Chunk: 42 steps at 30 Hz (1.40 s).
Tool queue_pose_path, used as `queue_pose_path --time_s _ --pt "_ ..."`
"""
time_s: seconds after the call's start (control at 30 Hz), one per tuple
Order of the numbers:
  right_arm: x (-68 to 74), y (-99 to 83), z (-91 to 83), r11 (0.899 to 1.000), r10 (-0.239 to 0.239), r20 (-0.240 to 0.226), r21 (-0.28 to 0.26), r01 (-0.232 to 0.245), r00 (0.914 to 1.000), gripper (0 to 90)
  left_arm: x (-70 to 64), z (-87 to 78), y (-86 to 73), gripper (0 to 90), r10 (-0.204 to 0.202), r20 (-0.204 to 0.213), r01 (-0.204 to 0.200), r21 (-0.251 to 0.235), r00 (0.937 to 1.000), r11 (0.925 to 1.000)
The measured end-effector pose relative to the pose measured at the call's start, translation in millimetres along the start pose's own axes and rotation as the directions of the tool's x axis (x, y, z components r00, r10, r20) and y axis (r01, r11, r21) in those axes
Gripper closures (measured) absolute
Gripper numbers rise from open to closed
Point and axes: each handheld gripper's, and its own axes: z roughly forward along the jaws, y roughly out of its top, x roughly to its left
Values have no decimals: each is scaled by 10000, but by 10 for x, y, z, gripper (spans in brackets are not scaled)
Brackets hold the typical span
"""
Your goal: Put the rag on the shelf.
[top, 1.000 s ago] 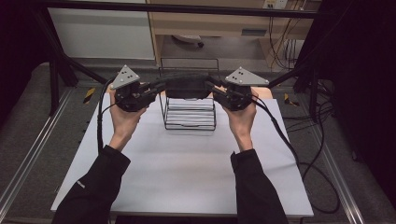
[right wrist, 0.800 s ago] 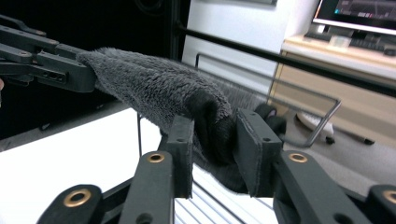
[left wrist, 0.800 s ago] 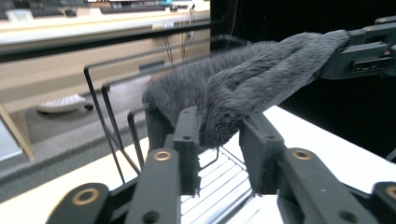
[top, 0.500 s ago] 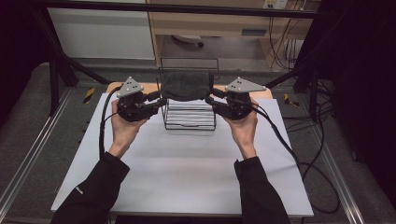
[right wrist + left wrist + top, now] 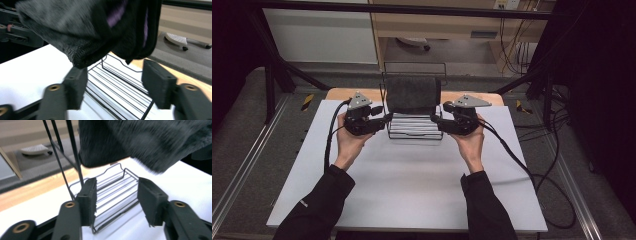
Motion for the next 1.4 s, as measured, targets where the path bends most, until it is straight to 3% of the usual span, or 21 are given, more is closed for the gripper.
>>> queue_pose_path --time_s 0.3,0.53,0.83,1.03,1.4 --pt "-81 -178 -5 9989 446 -329 150 -442 9985 118 52 36 -161 289 -165 342 142 662 9993 9977" --pt "-109 -226 -145 9979 614 -825 252 -595 9947 35 109 -93 -285 169 -86 311 55 979 9995 9952" --pt "-189 -412 -379 9944 1032 -1025 326 -1003 9894 7 173 -264 -545 101 -209 655 135 1117 9976 9937" --pt "-186 -556 -503 9948 952 -1111 458 -906 9892 6 194 -403 -759 100 -249 699 171 1093 9972 9939" --pt "-158 -1014 -634 9899 1087 -1224 1040 -962 9865 5 178 -565 -1217 102 -171 772 60 1416 9969 9899"
